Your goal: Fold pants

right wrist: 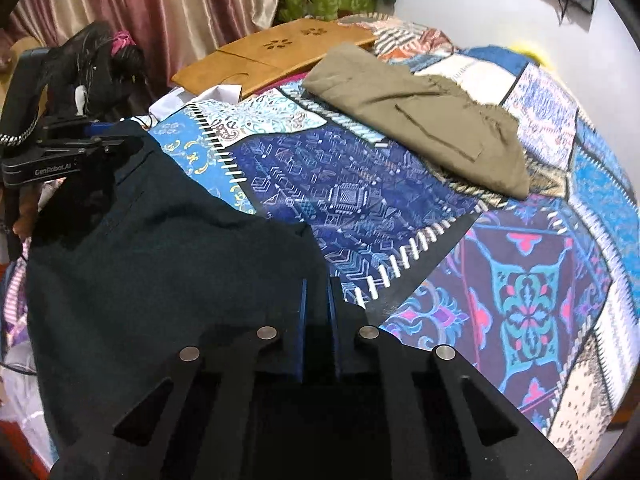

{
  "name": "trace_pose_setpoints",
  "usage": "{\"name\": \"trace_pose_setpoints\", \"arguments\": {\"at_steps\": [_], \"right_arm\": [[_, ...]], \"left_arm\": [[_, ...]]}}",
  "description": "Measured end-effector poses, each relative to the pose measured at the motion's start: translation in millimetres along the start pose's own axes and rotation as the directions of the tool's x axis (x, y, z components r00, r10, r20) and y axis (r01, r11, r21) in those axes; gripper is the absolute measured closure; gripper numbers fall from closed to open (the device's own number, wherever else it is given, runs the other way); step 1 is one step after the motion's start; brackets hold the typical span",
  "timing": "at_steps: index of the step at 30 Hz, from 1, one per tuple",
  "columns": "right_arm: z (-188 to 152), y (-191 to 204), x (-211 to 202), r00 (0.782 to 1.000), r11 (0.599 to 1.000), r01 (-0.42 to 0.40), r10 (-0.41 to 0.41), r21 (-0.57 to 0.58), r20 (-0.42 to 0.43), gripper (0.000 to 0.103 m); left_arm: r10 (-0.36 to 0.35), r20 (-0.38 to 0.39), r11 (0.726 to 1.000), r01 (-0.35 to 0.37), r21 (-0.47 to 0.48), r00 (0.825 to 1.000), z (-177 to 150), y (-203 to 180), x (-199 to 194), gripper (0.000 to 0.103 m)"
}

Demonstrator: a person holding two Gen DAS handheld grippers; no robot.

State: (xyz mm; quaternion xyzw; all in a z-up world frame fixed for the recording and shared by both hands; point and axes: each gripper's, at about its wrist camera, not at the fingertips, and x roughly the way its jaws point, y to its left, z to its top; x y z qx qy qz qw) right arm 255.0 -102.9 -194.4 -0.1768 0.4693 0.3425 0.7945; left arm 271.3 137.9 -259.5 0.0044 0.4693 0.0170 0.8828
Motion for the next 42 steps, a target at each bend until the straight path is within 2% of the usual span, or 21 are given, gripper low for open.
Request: {"name": "trace_pose_setpoints", "arguments": {"at_steps": [10,17,20,24,27,28,29,34,36,38,42], "right_arm": [[13,-2,3,0.994,0.995,0.1,-0.099,-0.022,0.043,0.096],[16,-21,11,0.993,0.991,0.121,-0.121,0.05,0.002,0.096],[8,-36,0,0.992,0.987,0.124,-0.125,0.098,0.001,0.096],[-12,-55,-38,0.991,0.976,0.12,-0.129,0.181,0.04,0.095],[-34,-72,-78,0.983,0.957,0.14,-0.165,0.254,0.079,0.075],[-41,-77,-90,0.98,0.95,0.144,-0.175,0.277,0.092,0.064],[-53,-85,-109,0.973,0.936,0.163,-0.204,0.311,0.107,0.057],[-107,-106,-175,0.927,0.859,0.293,-0.363,0.42,0.095,0.056],[-128,-115,-195,0.91,0.825,0.324,-0.405,0.462,0.086,0.051],[-154,-125,-215,0.89,0.788,0.352,-0.449,0.505,0.08,0.035],[-195,-136,-238,0.855,0.74,0.409,-0.516,0.534,0.06,0.031]], "left_arm": [[0.09,0.011,0.996,-0.09,-0.014,0.996,17,11,-1,0.076],[0.134,-0.042,0.991,-0.134,-0.004,0.99,21,14,19,0.073],[0.172,-0.04,0.985,-0.172,0.005,0.984,21,16,14,0.065],[0.197,-0.015,0.98,-0.197,-0.008,0.98,24,23,-12,0.064],[0.175,0.009,0.985,-0.175,-0.01,0.985,26,20,-34,0.062],[0.162,0.028,0.987,-0.162,-0.005,0.986,27,15,-44,0.061],[0.154,0.045,0.988,-0.155,0.002,0.987,28,10,-52,0.056],[0.08,0.106,0.995,-0.085,0.049,0.991,38,-35,-79,0.045],[0.03,0.126,0.997,-0.039,0.07,0.992,42,-64,-87,0.039],[0.001,0.14,0.996,-0.013,0.089,0.99,45,-88,-93,0.034],[-0.072,0.139,0.988,0.051,0.149,0.988,49,-145,-94,0.03]]}}
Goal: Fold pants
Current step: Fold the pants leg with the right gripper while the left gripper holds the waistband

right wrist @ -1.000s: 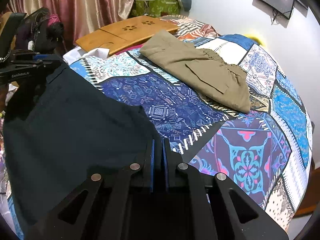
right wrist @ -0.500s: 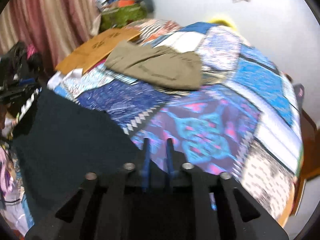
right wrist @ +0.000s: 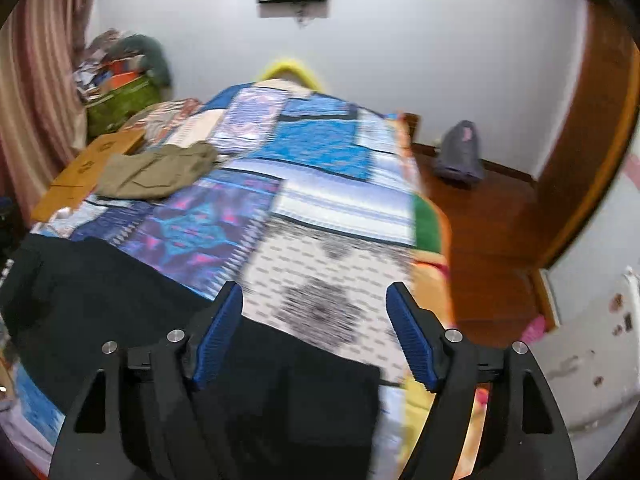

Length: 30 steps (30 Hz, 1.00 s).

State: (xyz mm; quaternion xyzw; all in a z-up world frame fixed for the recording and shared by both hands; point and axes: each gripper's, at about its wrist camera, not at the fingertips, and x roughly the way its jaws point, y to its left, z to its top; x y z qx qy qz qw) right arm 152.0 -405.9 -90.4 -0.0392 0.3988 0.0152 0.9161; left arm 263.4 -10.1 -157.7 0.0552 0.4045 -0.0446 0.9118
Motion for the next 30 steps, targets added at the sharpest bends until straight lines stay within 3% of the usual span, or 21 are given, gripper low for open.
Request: {"name": "trace_pose_setpoints", "arguments": {"at_steps": [4,9,13,16,23,26,27,30], "right_arm": [[-29,-33,-3,0.996,0.996,0.083,-0.083,0.014,0.015,0.03],[-60,-64,17,0.994,0.992,0.106,-0.103,0.07,-0.048,0.03],[-83,-82,42,0.993,0.983,-0.003,0.026,0.185,-0.119,0.03],[-94,-84,59,0.985,0.968,-0.069,0.105,0.242,-0.139,0.031],[-100,-75,89,0.977,0.955,-0.124,0.165,0.27,-0.135,0.049],[-100,-76,104,0.977,0.958,-0.101,0.146,0.269,-0.154,0.063],[-100,-76,109,0.976,0.958,-0.092,0.14,0.272,-0.164,0.063],[-102,-75,120,0.965,0.949,-0.135,0.192,0.285,-0.181,0.076]], "left_arm": [[-0.062,-0.038,0.997,0.064,0.049,0.997,4,-57,14,0.029],[-0.114,-0.109,0.987,0.125,0.103,0.987,-10,-111,35,0.029],[-0.112,-0.19,0.982,0.138,0.131,0.975,-30,-137,61,0.029],[-0.135,-0.255,0.983,0.162,0.089,0.957,-43,-143,79,0.029],[-0.176,-0.267,0.983,0.182,-0.001,0.947,-52,-135,84,0.027],[-0.182,-0.269,0.982,0.189,-0.001,0.946,-53,-134,84,0.027],[-0.183,-0.268,0.982,0.19,0.0,0.946,-53,-134,84,0.027],[-0.178,-0.262,0.983,0.186,0.006,0.948,-54,-135,83,0.027]]}}
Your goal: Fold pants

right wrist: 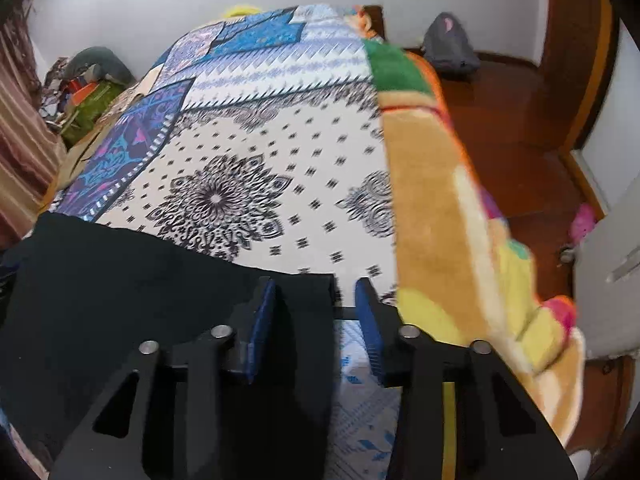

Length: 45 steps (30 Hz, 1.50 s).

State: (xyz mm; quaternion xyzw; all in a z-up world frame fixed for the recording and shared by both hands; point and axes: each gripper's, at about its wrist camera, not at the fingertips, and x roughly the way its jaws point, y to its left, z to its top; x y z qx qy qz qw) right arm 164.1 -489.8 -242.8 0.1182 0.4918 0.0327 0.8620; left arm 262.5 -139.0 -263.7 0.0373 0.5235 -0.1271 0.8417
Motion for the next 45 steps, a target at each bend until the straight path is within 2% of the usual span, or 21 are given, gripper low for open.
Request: {"name": "trace_pose_setpoints", "arguments": {"at_steps": [3,5,10,12,14,17,19,22,26,30,31,32,34,40,45], "right_arm": [[-1,5,-3,1.0,0.999,0.005,-0.004,-0.035,0.025,0.082],[-1,7,-8,0.998,0.998,0.028,-0.025,-0.054,0.058,0.092],[6,2,-21,0.987,0.996,0.078,-0.07,-0.049,0.143,0.095],[9,3,-16,0.988,0.995,0.089,-0.082,-0.051,0.128,0.095],[12,6,-3,0.994,0.993,0.097,-0.092,-0.073,0.058,0.094],[11,12,-10,0.99,0.987,0.136,-0.132,-0.085,0.046,0.088],[10,13,-28,0.992,0.991,0.116,-0.112,-0.073,0.058,0.087],[3,22,-64,0.996,0.996,0.052,-0.046,-0.068,0.083,0.073],[-12,56,-105,0.99,0.989,0.025,-0.004,-0.146,0.138,0.072],[-30,98,-126,0.985,0.975,0.014,0.025,-0.223,0.169,0.071],[-32,106,-126,0.985,0.972,0.008,0.034,-0.235,0.171,0.066],[-37,116,-129,0.984,0.968,-0.001,0.046,-0.252,0.173,0.056],[-46,136,-130,0.981,0.958,-0.017,0.072,-0.288,0.182,0.046],[-66,182,-116,0.975,0.915,-0.093,0.164,-0.392,0.152,0.045],[-76,206,-94,0.98,0.883,-0.118,0.178,-0.453,0.092,0.045]], "left_arm": [[0.001,-0.001,1.0,-0.001,0.001,1.0,1,0,0,0.027],[0.001,-0.002,1.0,-0.001,0.003,1.0,0,-1,0,0.027],[0.002,0.006,1.0,-0.002,0.009,1.0,-3,-1,-1,0.027],[-0.002,0.002,1.0,0.002,0.005,1.0,-3,0,-2,0.027],[0.001,-0.014,1.0,-0.001,0.002,1.0,-2,2,-5,0.027],[0.027,-0.01,0.999,-0.027,0.03,1.0,-4,0,-16,0.028],[0.028,0.007,0.998,-0.029,0.051,1.0,-9,-3,-29,0.028],[0.006,0.027,0.998,-0.008,0.068,1.0,-21,-8,-49,0.028],[-0.015,0.051,0.996,0.01,0.09,0.999,-38,-17,-67,0.028],[-0.045,0.061,0.993,0.038,0.113,0.997,-56,-28,-80,0.028],[-0.049,0.064,0.992,0.041,0.123,0.997,-61,-31,-83,0.029],[-0.051,0.065,0.99,0.042,0.132,0.997,-65,-33,-84,0.03],[-0.06,0.057,0.987,0.051,0.153,0.997,-73,-38,-85,0.036],[-0.079,0.037,0.979,0.071,0.193,0.996,-90,-41,-81,0.044],[-0.085,0.053,0.974,0.072,0.214,0.995,-95,-39,-83,0.048]]}}
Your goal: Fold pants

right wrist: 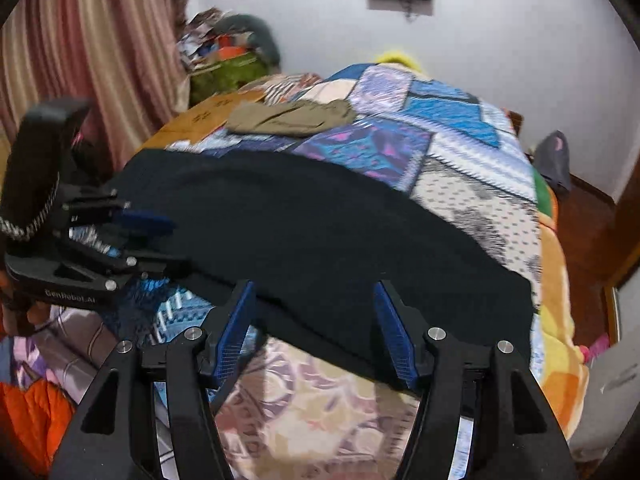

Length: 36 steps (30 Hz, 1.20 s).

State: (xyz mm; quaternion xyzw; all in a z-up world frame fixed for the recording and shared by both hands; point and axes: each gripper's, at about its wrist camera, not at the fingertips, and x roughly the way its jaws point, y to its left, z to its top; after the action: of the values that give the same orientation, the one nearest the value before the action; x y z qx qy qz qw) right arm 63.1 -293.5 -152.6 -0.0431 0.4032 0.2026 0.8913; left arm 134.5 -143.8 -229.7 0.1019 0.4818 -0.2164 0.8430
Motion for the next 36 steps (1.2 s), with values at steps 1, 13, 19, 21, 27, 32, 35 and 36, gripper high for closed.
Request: {"name": "trace_pose_setpoints", "arguments": {"at_steps": [1,13,19,21,27,32,35,36], "right_arm": [[0,2,8,1.0,1.0,-0.001,0.001,-0.013,-0.03,0.045],[1,2,22,0.994,0.994,-0.108,0.108,-0.001,-0.031,0.09],[-1,7,14,0.991,0.991,-0.135,0.135,-0.008,-0.015,0.096],[-2,7,12,0.99,0.99,-0.143,0.143,-0.007,-0.014,0.097],[-6,14,4,0.988,0.987,-0.157,0.156,-0.027,-0.017,0.097],[-2,18,-8,0.994,0.994,-0.102,0.103,-0.042,0.029,0.097],[9,15,-8,0.994,0.995,-0.095,0.095,-0.012,0.053,0.094],[13,15,-5,0.994,0.995,-0.096,0.096,-0.003,0.053,0.092]], "left_arm": [[0.002,0.001,1.0,-0.002,0.004,1.0,-1,0,0,0.048],[-0.003,0.044,1.0,0.003,-0.002,0.999,2,-2,0,0.091],[-0.015,0.046,1.0,0.014,0.019,0.999,0,-5,-9,0.099],[-0.012,0.049,0.999,0.01,0.03,0.999,-2,-7,-12,0.1],[-0.022,0.049,0.999,0.021,0.036,0.999,-7,-11,-20,0.101],[-0.068,0.035,0.997,0.068,0.021,0.997,-12,-13,-21,0.103],[-0.036,0.045,0.999,0.035,0.012,0.998,-11,-12,-24,0.103],[-0.046,0.052,0.999,0.046,-0.008,0.998,-9,-8,-26,0.103]]}}
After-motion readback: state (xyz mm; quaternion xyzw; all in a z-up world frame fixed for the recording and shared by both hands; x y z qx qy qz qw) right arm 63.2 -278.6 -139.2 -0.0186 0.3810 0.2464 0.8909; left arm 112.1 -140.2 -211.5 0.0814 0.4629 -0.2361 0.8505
